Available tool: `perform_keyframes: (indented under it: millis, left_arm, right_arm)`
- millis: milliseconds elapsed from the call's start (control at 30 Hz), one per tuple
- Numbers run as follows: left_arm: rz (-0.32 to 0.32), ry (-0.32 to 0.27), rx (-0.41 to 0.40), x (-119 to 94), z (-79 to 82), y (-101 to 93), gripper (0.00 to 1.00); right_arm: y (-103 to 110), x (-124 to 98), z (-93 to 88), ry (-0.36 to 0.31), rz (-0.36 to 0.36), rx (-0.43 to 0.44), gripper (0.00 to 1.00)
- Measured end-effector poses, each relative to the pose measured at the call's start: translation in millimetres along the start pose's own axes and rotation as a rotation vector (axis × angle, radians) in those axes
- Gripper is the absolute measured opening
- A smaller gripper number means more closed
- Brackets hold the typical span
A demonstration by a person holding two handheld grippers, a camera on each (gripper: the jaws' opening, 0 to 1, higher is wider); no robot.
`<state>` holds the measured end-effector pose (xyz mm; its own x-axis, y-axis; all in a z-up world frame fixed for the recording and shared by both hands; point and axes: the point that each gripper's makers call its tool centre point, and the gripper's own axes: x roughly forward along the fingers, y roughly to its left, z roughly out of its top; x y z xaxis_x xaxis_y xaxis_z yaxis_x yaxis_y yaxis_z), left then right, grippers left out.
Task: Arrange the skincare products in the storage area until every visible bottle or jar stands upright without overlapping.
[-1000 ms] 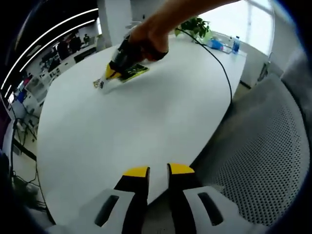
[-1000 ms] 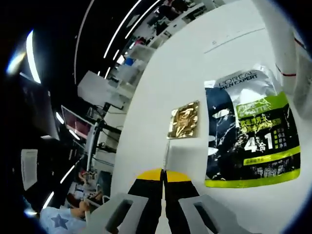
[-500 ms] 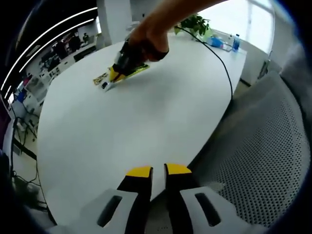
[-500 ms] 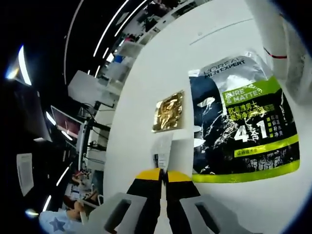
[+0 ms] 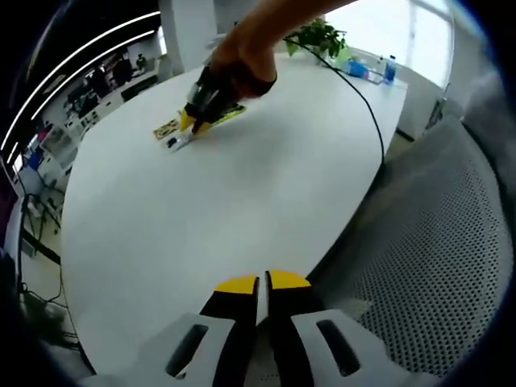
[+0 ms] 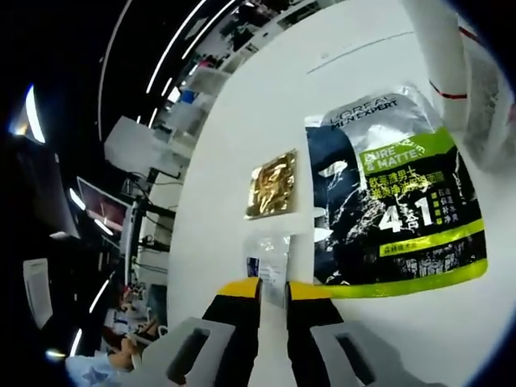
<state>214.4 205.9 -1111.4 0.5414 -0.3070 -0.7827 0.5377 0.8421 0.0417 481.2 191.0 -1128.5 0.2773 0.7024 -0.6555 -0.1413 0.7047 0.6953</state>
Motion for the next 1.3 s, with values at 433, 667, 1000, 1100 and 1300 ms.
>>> perform_keyframes:
  millis: [433,667,1000,1100,1300]
  left_arm:
    - [0.007,-0.002,0.008,-1.2,0.6,0.5,0.0]
    - [0.01,0.003,0.008,-0.9,-0.7,1.1,0.0]
    - [0.013,0.011,0.001,-0.3,-2.8,2.4,0.0]
    - [0.011,0.014,0.001,-0.1,-3.3,2.2,0.0]
    - [0.009,0.018,0.002,0.3,-4.3,2.0,0.0]
  right_arm:
    - [34.0,3.5,13.3,0.005,-0.026,-0.383,0.08]
    - [31.9,23.8,5.7,0.103,-0.105,-0.759,0.03]
    - [15.9,36.7,11.2,0.256,-0.184,-1.122,0.03]
    - [11.2,41.1,11.2,0.29,-0.177,-1.133,0.03]
    - [9.2,37.1,10.0,0.349,-0.166,-1.253,0.0]
